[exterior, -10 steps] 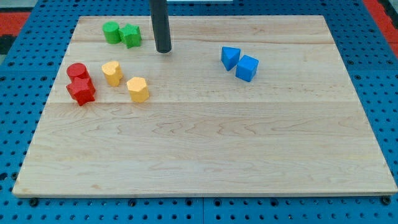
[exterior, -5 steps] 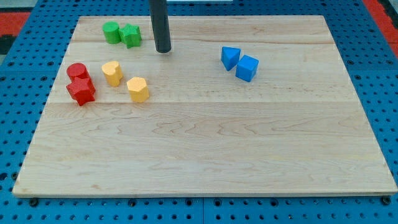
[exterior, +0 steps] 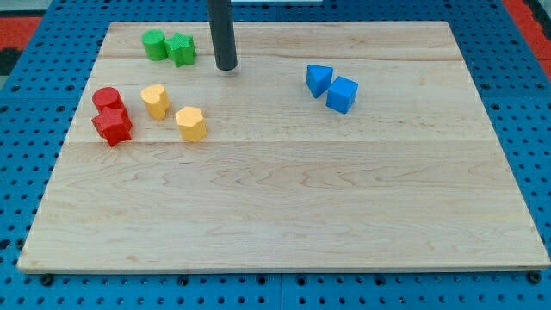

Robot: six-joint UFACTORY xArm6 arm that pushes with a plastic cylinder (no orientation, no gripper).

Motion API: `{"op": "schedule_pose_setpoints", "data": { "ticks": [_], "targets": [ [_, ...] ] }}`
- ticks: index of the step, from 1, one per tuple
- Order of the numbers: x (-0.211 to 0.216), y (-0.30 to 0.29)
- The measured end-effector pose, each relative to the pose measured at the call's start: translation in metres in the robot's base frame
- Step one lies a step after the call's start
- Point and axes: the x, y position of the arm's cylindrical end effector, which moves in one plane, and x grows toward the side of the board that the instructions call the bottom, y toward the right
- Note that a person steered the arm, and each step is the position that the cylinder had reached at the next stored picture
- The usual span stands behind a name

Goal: Move your arm towards down

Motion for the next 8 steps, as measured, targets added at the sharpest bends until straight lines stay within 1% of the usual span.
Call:
{"op": "schedule_pose_setpoints", "data": {
  "ticks": [1, 7, 8],
  "targets": [
    [0.002, 0.013],
    [0.002, 0.021],
    [0.035, 0.037]
  ]
}}
